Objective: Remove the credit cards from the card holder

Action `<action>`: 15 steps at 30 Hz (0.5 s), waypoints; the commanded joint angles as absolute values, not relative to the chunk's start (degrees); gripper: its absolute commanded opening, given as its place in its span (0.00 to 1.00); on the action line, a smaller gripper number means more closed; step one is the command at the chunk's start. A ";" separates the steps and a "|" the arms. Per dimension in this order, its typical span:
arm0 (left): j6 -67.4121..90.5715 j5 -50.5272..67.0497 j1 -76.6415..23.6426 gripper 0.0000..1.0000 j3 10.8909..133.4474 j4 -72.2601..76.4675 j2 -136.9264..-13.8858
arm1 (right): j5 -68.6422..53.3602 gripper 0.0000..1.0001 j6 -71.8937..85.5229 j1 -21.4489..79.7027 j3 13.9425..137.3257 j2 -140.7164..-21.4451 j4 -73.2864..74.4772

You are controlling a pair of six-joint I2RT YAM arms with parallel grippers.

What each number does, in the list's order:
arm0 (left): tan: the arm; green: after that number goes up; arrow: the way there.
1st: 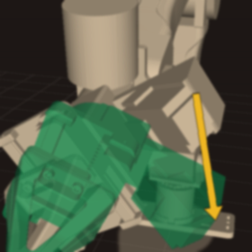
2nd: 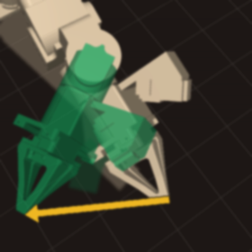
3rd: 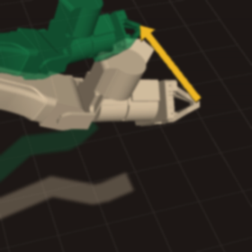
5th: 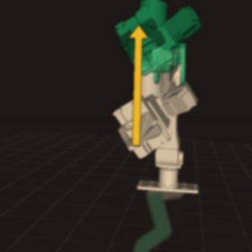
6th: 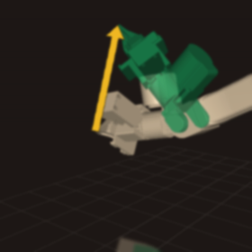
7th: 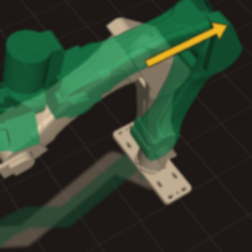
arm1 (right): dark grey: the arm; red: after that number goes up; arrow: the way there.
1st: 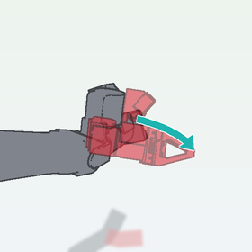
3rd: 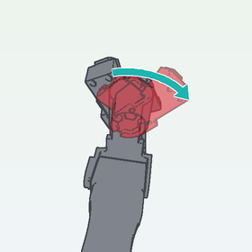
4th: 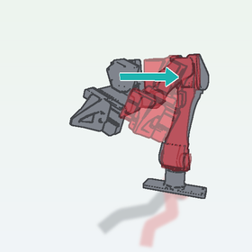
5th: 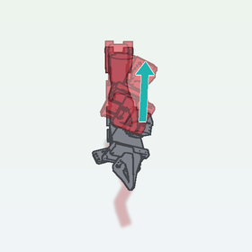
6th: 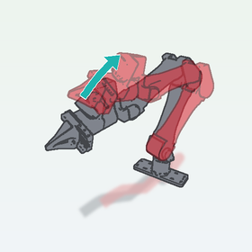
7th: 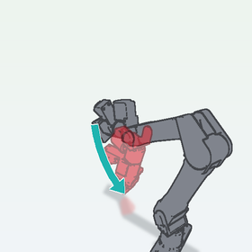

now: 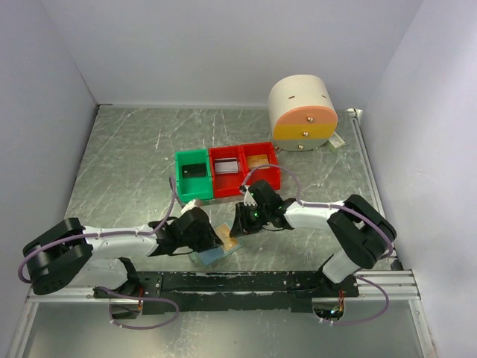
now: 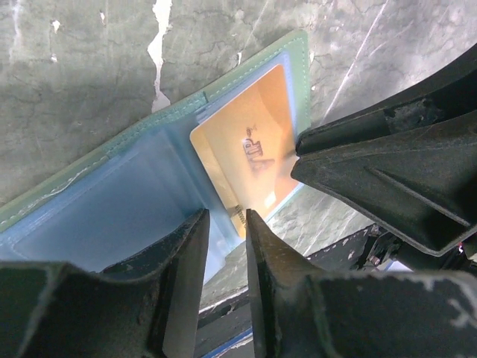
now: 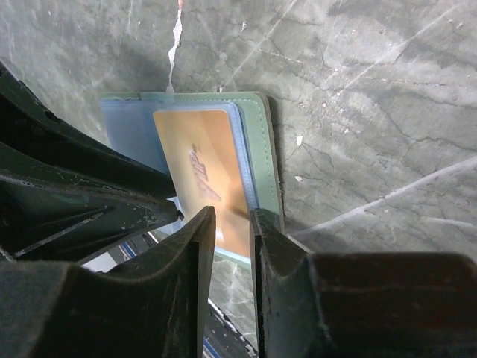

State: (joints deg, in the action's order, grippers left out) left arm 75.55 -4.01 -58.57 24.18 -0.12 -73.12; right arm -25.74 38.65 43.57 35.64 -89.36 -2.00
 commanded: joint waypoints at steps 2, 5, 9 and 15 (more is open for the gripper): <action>78.23 -7.19 -58.96 0.35 22.22 2.35 -73.18 | -21.90 0.26 38.15 43.95 35.53 -90.88 1.35; 79.92 -7.91 -58.98 0.33 19.96 5.33 -72.43 | -22.03 0.25 38.23 43.96 35.19 -90.88 1.26; 81.01 -7.91 -59.07 0.33 16.71 12.55 -72.06 | -23.24 0.21 38.51 44.08 34.81 -91.60 0.78; 80.23 -7.34 -59.21 0.33 15.91 16.57 -73.54 | -23.89 0.19 38.67 44.59 34.46 -92.10 0.44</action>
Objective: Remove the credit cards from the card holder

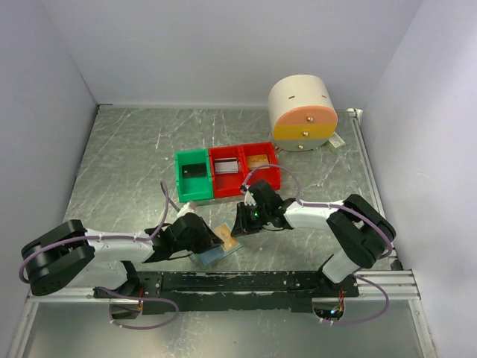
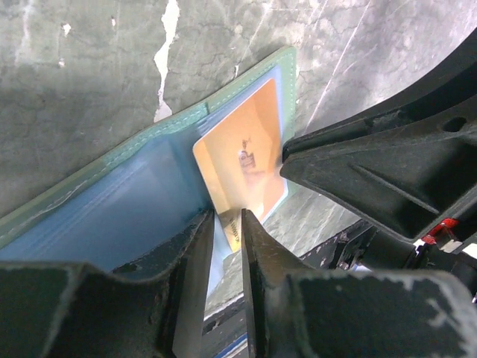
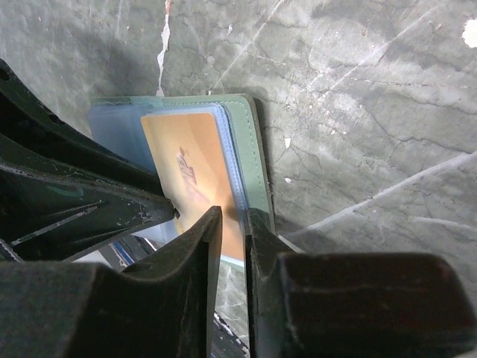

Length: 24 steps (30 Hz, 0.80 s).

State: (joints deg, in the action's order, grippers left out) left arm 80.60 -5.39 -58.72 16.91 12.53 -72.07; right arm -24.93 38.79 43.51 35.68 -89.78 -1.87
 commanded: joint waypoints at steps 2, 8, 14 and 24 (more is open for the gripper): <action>79.69 -7.02 -59.20 0.34 15.90 18.07 -74.11 | -24.14 0.18 38.75 44.77 34.33 -92.23 0.28; 79.35 -6.96 -59.28 0.26 16.48 17.28 -74.39 | -23.82 0.17 38.58 45.09 34.75 -92.66 0.98; 81.01 -8.32 -59.50 0.15 16.02 11.19 -70.71 | -21.36 0.17 38.54 45.09 35.48 -92.60 2.43; 80.94 -9.38 -59.85 0.14 16.52 2.30 -66.02 | -21.45 0.17 38.43 45.07 35.83 -93.37 2.48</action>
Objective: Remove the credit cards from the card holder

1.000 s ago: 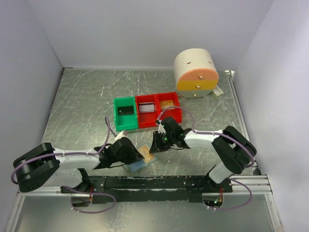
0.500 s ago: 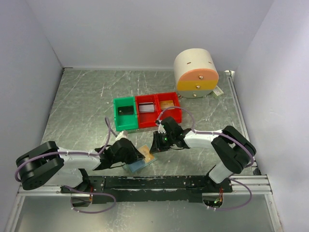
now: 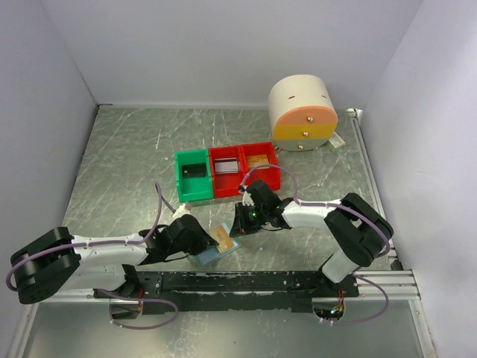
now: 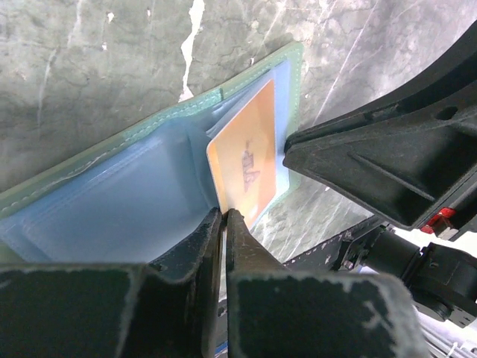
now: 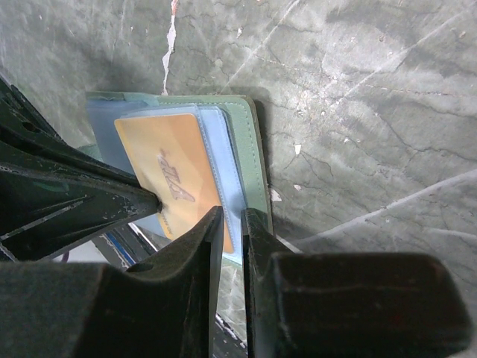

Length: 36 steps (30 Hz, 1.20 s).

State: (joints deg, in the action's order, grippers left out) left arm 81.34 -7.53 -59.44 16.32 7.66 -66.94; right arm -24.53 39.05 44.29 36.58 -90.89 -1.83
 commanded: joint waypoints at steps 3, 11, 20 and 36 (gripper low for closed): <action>80.99 -8.98 -60.01 0.15 16.40 1.45 -66.01 | -21.38 0.17 38.16 45.11 36.32 -93.48 2.80; 80.69 -8.27 -60.26 0.18 15.53 4.47 -66.58 | -23.55 0.17 37.17 45.25 37.92 -90.72 2.73; 80.94 -8.77 -60.56 0.17 15.75 3.89 -66.55 | -25.68 0.19 35.99 48.74 42.40 -90.22 3.07; 83.76 -9.45 -60.74 0.21 11.17 10.76 -63.58 | -19.42 0.19 39.52 49.41 39.36 -95.69 4.05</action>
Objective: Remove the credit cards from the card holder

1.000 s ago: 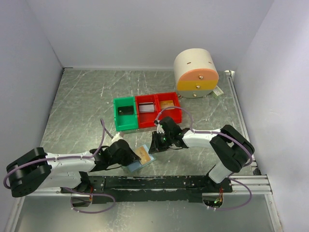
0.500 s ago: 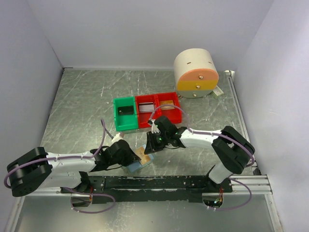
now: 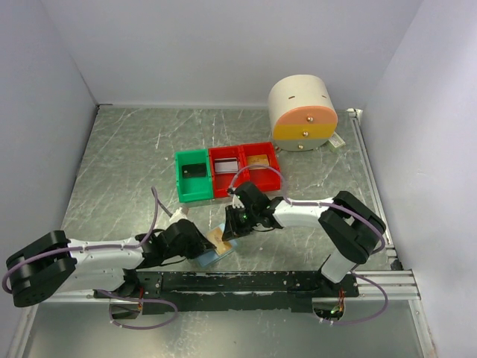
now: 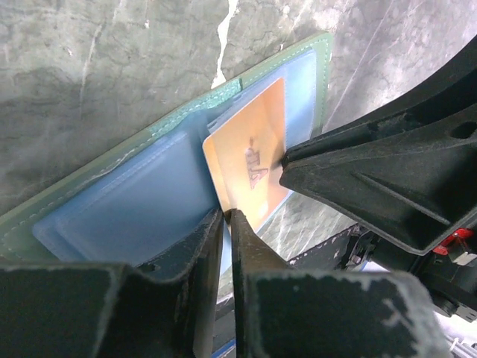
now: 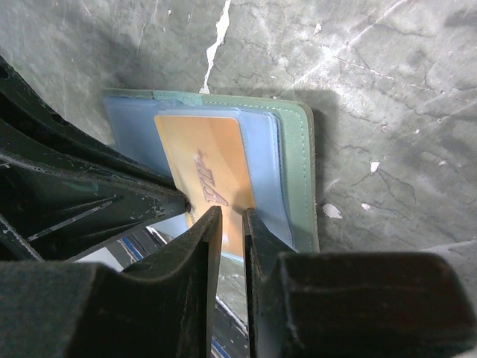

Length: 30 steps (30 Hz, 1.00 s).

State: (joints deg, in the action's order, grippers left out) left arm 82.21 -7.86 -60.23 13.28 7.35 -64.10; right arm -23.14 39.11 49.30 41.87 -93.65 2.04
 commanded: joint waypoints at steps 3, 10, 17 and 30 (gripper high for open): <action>84.83 -10.43 -60.88 0.16 11.07 10.40 -62.85 | -19.00 0.19 39.76 49.40 39.26 -96.10 4.24; 86.33 -11.65 -61.08 0.07 9.92 6.75 -59.24 | -17.29 0.18 39.31 49.40 40.05 -96.81 5.68; 87.20 -11.86 -61.08 0.07 8.76 0.51 -54.90 | -17.05 0.18 39.27 49.44 41.00 -97.38 5.98; 86.31 -11.47 -61.26 0.07 9.51 -1.11 -55.12 | -18.18 0.18 38.38 49.39 42.38 -96.90 6.15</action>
